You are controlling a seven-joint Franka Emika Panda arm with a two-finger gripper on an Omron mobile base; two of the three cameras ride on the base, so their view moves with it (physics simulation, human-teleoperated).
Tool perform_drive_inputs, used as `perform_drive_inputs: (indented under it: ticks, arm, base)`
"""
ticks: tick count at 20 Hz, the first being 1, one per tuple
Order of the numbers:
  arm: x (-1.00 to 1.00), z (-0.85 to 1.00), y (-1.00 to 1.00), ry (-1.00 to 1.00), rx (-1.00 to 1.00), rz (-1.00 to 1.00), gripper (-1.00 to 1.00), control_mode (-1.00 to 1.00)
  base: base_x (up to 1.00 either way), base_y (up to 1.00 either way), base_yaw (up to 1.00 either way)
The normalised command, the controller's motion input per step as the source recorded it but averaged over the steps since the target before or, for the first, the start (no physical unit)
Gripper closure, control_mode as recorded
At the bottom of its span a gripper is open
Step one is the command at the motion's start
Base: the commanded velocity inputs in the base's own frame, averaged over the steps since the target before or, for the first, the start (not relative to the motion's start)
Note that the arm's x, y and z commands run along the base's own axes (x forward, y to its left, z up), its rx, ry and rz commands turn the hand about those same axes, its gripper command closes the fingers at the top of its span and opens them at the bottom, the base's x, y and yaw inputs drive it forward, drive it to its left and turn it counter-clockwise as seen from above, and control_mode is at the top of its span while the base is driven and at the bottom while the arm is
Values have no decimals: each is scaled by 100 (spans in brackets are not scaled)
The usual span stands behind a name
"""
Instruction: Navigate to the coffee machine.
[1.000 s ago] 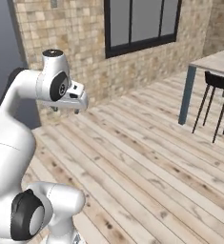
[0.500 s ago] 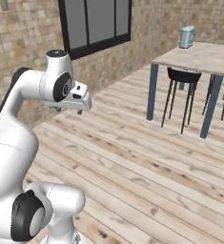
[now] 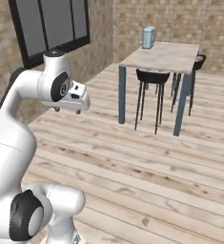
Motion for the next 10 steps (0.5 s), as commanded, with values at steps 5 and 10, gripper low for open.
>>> perform_drive_inputs:
  ticks: [5,10]
  arm:
    - [0,0,0,0,0,0,-100,100]
    - [0,0,0,0,0,0,-100,100]
  base:
    - [59,-2,-66]
    - [36,0,-80]
